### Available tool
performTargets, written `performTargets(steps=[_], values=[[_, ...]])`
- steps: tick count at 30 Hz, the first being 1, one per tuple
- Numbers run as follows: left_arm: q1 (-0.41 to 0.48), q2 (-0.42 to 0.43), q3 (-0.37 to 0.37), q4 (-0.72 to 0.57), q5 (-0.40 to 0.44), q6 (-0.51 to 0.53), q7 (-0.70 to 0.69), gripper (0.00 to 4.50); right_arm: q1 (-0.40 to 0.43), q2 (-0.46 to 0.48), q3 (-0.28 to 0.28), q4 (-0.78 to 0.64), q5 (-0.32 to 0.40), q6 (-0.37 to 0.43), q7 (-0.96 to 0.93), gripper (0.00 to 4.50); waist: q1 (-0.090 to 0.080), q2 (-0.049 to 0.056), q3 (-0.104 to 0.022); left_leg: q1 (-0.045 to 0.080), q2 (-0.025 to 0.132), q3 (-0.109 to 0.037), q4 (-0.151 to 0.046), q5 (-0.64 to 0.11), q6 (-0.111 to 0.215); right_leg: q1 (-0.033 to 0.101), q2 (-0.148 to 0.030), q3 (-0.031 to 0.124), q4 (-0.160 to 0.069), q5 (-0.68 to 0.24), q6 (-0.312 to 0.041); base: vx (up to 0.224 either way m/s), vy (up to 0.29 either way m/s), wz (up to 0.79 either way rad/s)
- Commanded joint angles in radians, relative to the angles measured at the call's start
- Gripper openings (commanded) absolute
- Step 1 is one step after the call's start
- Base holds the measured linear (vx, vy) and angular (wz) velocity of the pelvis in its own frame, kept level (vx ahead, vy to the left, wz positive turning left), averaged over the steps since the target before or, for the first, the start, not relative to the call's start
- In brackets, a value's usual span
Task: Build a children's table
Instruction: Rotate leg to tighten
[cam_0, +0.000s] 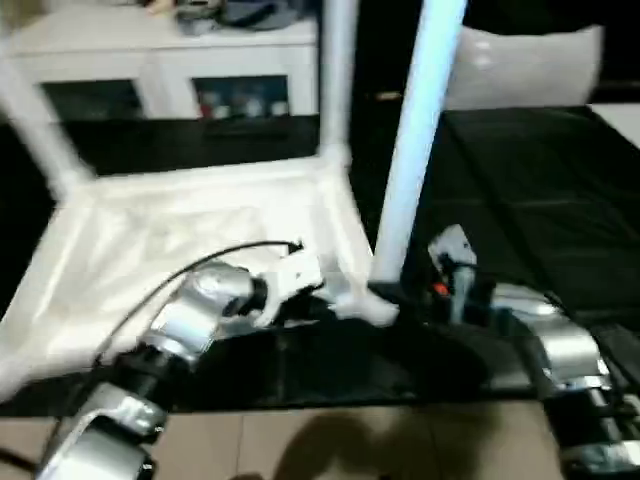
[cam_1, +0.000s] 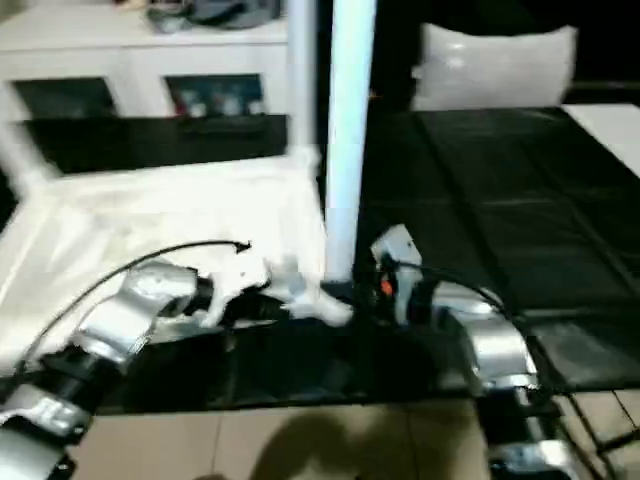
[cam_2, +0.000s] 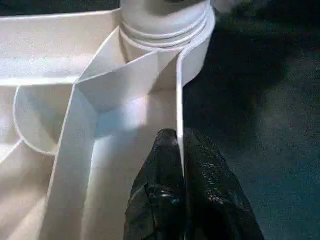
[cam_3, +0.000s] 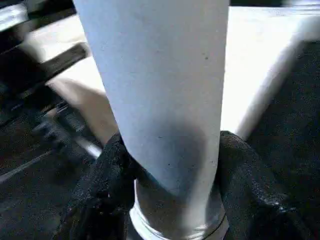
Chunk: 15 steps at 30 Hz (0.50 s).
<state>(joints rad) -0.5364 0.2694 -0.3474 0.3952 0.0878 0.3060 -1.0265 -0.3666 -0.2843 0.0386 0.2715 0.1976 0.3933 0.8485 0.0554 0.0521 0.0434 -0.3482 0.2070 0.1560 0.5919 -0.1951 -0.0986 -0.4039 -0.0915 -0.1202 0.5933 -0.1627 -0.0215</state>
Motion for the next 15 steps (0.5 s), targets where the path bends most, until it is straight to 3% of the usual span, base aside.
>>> performTargets(steps=[1,4,6,10,12,15], values=[[-0.031,-0.107,-0.057,-0.056,-0.019,0.021,0.036,0.00,-0.037,0.109,0.054,0.066,-0.003,0.068,-0.122,2.00,0.005,-0.014,-0.057,-0.013,0.003,0.004,-0.067,-0.198,0.048,0.057,-0.050,0.039,-0.101,-0.457,-0.090,0.000,0.000,0.00],[-0.057,-0.168,-0.045,-0.022,0.001,0.048,0.132,0.00,-0.077,0.173,0.032,0.144,-0.036,0.053,-0.263,2.00,-0.009,-0.014,-0.057,-0.011,-0.002,0.004,-0.064,-0.211,0.043,0.055,-0.049,0.034,-0.105,-0.486,-0.085,0.000,0.000,0.00],[-0.085,-0.232,-0.016,0.019,0.014,0.048,0.248,0.00,-0.112,0.235,0.004,0.214,-0.042,-0.012,-0.344,2.00,-0.015,-0.011,-0.057,-0.010,-0.005,0.004,-0.061,-0.225,0.049,0.053,-0.049,0.031,-0.114,-0.508,-0.073,0.000,0.000,0.00],[-0.088,-0.224,-0.026,0.023,0.046,0.046,0.265,0.00,-0.109,0.256,0.015,0.210,-0.055,-0.051,-0.330,2.00,-0.011,-0.011,-0.063,-0.015,0.004,0.000,-0.066,-0.201,0.070,0.059,-0.049,0.037,-0.101,-0.408,-0.098,0.000,0.000,0.00],[-0.085,-0.212,-0.021,0.020,0.054,0.052,0.260,0.00,-0.103,0.254,0.015,0.203,-0.061,-0.053,-0.323,2.55,-0.009,-0.010,-0.063,-0.015,0.006,0.001,-0.067,-0.189,0.077,0.060,-0.050,0.040,-0.096,-0.366,-0.119,0.000,0.000,0.00],[-0.085,-0.185,-0.017,0.030,0.063,0.042,0.254,0.00,-0.091,0.236,0.020,0.193,-0.061,-0.068,-0.298,2.78,-0.007,-0.011,-0.061,-0.016,0.006,0.002,-0.068,-0.191,0.081,0.063,-0.052,0.041,-0.094,-0.360,-0.131,0.000,0.000,0.00]])
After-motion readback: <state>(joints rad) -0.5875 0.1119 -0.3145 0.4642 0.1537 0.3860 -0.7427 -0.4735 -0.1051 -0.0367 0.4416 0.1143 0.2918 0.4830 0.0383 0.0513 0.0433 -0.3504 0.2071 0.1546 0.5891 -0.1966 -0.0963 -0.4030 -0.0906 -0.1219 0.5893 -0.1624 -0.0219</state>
